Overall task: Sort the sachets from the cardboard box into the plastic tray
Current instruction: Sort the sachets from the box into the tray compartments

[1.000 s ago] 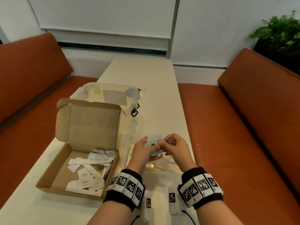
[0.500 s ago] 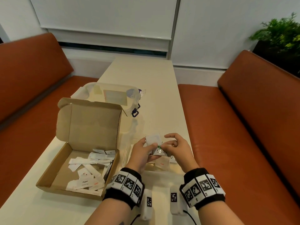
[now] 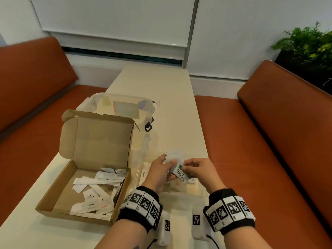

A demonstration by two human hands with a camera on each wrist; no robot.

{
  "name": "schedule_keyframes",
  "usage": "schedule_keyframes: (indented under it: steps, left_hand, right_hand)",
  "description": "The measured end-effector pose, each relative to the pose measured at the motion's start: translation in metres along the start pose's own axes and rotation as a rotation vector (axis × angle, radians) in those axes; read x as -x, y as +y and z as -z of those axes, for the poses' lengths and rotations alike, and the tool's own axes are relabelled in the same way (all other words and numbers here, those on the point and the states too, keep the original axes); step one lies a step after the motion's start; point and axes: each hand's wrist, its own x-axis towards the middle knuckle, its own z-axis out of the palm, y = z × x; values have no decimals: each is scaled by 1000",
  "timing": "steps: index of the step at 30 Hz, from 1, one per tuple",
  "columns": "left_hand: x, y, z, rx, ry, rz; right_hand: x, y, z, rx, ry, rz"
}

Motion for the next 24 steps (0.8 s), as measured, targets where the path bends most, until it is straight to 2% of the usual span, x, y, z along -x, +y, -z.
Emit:
schedule_keyframes:
  steps: [6,8,11,19,24]
  left_hand:
    - [-4,1,3,66,125,-9]
    - [-5,0,5,97,171,-28]
    - [-6,-3,7,101,210,-45]
    - [-7,-5,3,44,214,-48]
    - [-8,-4,4,28,215,-61]
  right_hand:
    - [2,-1,9,46,9,-21]
    - [3,2,18,98,117,-18]
    - [4,11,26,295,256,-14]
    - [-1,25,-10,867,64,-36]
    - [5,24,-17,1057,52,-30]
